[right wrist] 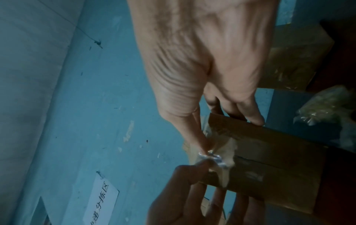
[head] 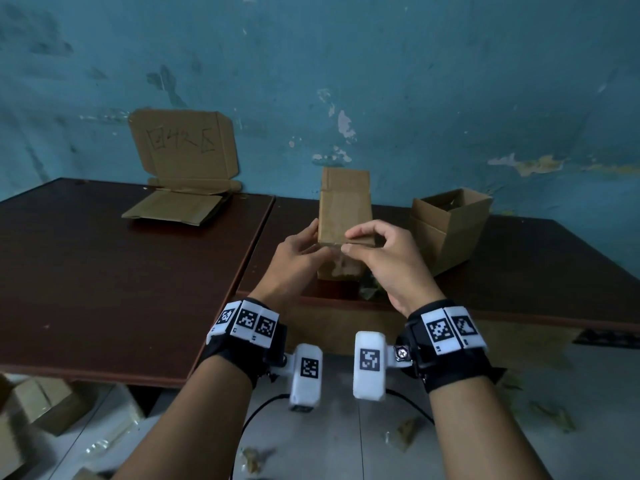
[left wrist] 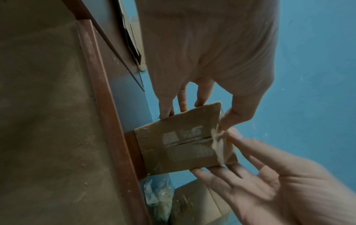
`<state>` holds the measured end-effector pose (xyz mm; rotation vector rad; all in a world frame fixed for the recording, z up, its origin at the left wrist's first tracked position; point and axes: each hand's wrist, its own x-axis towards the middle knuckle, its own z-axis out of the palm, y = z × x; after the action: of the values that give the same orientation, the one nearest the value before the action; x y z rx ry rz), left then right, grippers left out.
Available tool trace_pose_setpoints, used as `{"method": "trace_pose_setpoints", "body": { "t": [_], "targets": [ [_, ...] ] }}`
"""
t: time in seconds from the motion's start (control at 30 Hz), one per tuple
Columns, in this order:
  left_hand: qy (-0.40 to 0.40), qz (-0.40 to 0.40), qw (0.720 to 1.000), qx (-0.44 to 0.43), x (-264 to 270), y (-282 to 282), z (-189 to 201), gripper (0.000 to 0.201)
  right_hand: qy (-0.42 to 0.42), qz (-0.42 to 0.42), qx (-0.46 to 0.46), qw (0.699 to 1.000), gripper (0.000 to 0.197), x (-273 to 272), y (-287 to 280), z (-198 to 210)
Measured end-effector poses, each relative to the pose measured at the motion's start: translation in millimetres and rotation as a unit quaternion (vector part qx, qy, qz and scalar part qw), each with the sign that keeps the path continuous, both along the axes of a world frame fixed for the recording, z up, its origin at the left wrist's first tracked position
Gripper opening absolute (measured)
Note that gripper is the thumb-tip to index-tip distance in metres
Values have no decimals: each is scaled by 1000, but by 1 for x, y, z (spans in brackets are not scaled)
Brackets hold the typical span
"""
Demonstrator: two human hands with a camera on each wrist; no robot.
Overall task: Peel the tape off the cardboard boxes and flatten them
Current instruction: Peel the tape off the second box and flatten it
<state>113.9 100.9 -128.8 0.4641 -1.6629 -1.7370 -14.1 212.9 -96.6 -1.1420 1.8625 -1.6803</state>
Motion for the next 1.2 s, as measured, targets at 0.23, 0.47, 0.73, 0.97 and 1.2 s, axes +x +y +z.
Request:
{"method": "trace_pose_setpoints", "body": {
  "t": [0.23,0.47,0.73,0.97,1.2],
  "targets": [
    [-27,107,994,-24,-8,3,-6,68,75,-84,6,994,35,0,-7,-8],
    [26,142,989,-17,-15,-1,-14,43,82,-101,-15,991,50,-4,-10,-15],
    [74,207,975,-19,-15,1,-12,34,4,-78,-73,994,67,-2,-17,-17],
    [84,215,973,8,-11,4,-7,36,-38,-80,-94,992,58,-2,-22,-20],
    [95,177,979,16,-12,-1,-11,24,-38,-84,-99,991,59,-5,-22,-21]
  ]
}}
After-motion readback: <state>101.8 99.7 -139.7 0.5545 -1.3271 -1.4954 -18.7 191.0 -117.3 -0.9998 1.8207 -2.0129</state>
